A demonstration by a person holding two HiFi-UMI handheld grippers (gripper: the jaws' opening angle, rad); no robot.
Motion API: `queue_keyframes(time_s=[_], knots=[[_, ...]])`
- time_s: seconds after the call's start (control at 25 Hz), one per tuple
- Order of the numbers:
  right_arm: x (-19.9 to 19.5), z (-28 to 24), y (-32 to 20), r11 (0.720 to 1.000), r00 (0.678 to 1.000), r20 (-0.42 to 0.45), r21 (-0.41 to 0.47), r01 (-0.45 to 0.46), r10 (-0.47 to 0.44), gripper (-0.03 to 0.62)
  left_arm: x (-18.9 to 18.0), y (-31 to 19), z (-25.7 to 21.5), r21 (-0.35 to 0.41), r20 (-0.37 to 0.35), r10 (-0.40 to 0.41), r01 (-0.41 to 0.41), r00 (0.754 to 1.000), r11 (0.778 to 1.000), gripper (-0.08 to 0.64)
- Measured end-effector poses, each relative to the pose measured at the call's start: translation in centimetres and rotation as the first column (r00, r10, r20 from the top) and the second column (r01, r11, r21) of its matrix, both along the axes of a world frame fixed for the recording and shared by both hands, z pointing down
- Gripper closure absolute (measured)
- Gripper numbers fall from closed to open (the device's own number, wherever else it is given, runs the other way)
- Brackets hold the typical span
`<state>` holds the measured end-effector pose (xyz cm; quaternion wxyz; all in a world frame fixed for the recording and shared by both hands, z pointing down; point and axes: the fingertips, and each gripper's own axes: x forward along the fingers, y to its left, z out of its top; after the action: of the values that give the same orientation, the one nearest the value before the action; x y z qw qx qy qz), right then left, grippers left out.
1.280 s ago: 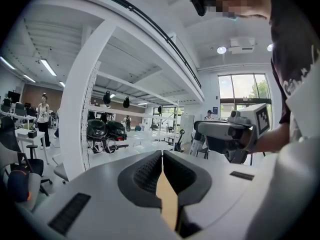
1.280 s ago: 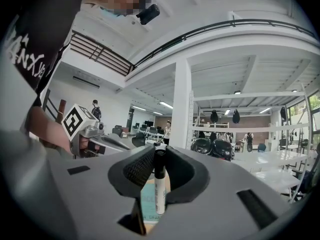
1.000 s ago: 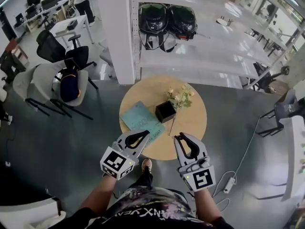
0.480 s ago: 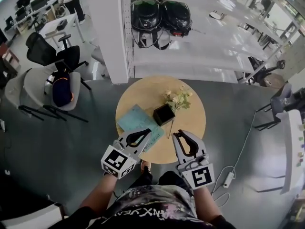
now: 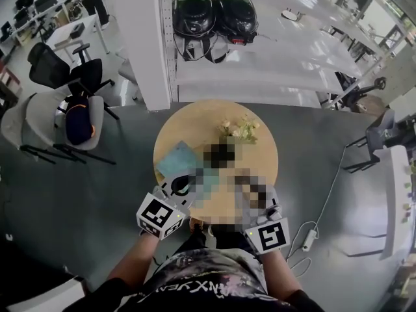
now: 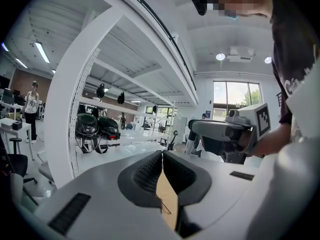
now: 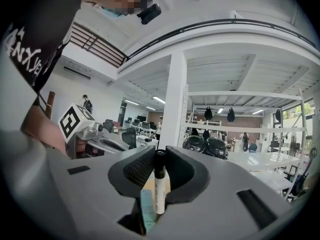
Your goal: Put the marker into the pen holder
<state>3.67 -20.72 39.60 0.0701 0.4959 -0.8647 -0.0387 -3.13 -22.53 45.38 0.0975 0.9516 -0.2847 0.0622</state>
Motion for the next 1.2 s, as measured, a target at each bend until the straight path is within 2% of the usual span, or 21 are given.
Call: queue_keyframes(time_s=[0.64, 0.8, 1.0, 1.2], knots=[[2.1, 2.6, -4.8, 0.999, 0.998, 0.039, -0.016, 0.039, -0.039, 0.525, 2.7, -4.1, 1.4, 0.016, 0.021, -0.04, 0.04, 0.999, 0.999, 0.534], [2.8, 3.8, -6.1, 0.998, 0.997, 0.048, -0.026, 0.055, -0.053, 0.525, 3.4, -5.5, 1.8, 0.051, 0.003, -0.081, 0.081, 0.997, 0.995, 0.534], [3.5, 5.3, -8.0, 0.997, 0.996, 0.044, -0.032, 0.073, -0.072, 0.525, 4.8, -7.0, 2.7, 0.054, -0.006, -0.084, 0.084, 0.996, 0.995, 0.534], [3.5, 7.6, -9.6, 0.994, 0.994, 0.036, -0.03, 0.107, -0.106, 0.525, 5.7, -8.4, 4.6, 0.054, 0.029, -0.082, 0.08, 0.996, 0.995, 0.534]])
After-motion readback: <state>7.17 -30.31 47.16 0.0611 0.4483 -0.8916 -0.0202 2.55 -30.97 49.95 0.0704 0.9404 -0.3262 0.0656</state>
